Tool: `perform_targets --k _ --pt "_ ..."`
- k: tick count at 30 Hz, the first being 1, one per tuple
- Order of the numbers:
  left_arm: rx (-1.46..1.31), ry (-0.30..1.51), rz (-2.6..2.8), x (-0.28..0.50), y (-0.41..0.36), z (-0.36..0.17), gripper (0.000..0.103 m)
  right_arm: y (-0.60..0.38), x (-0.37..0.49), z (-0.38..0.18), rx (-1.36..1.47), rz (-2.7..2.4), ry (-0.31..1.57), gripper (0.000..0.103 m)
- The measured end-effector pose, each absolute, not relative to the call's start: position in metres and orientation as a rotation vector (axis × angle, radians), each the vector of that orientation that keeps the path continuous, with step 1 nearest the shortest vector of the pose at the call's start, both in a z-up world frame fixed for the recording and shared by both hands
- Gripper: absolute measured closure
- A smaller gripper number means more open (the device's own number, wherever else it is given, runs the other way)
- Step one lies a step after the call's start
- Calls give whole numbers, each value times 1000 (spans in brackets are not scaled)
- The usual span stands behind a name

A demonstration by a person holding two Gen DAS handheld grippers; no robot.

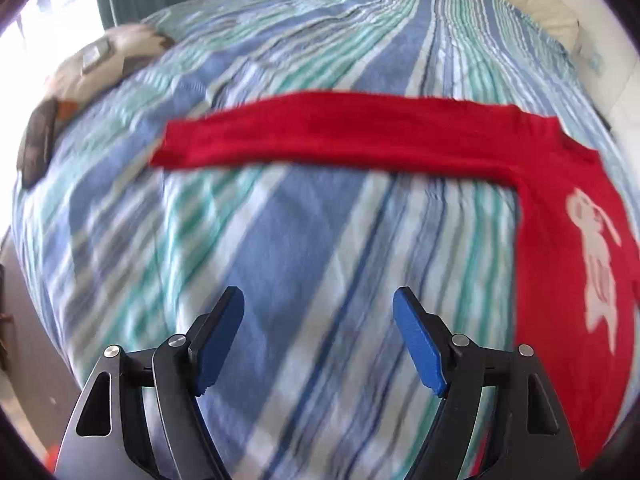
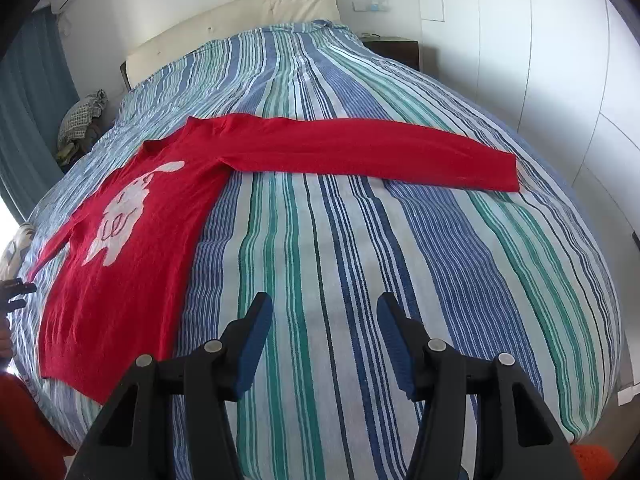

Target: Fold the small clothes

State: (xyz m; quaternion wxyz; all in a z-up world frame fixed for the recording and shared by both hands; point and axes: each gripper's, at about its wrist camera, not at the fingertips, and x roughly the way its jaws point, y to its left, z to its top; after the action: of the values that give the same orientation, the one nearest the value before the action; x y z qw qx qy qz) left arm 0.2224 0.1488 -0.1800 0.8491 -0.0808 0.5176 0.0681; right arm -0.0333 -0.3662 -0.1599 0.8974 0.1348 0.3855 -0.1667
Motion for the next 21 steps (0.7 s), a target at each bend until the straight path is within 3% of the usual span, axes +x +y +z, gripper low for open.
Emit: perform_targets --k 6,13,21 --pt "-174 1113 101 181 129 -194 17 -359 -31 -162 240 -341 810 49" --pt "-125 1154 102 180 121 -212 0 -363 -26 -177 252 -352 876 49" --pt "-103 1150 137 181 117 -216 0 -370 -20 -197 290 -359 952 47"
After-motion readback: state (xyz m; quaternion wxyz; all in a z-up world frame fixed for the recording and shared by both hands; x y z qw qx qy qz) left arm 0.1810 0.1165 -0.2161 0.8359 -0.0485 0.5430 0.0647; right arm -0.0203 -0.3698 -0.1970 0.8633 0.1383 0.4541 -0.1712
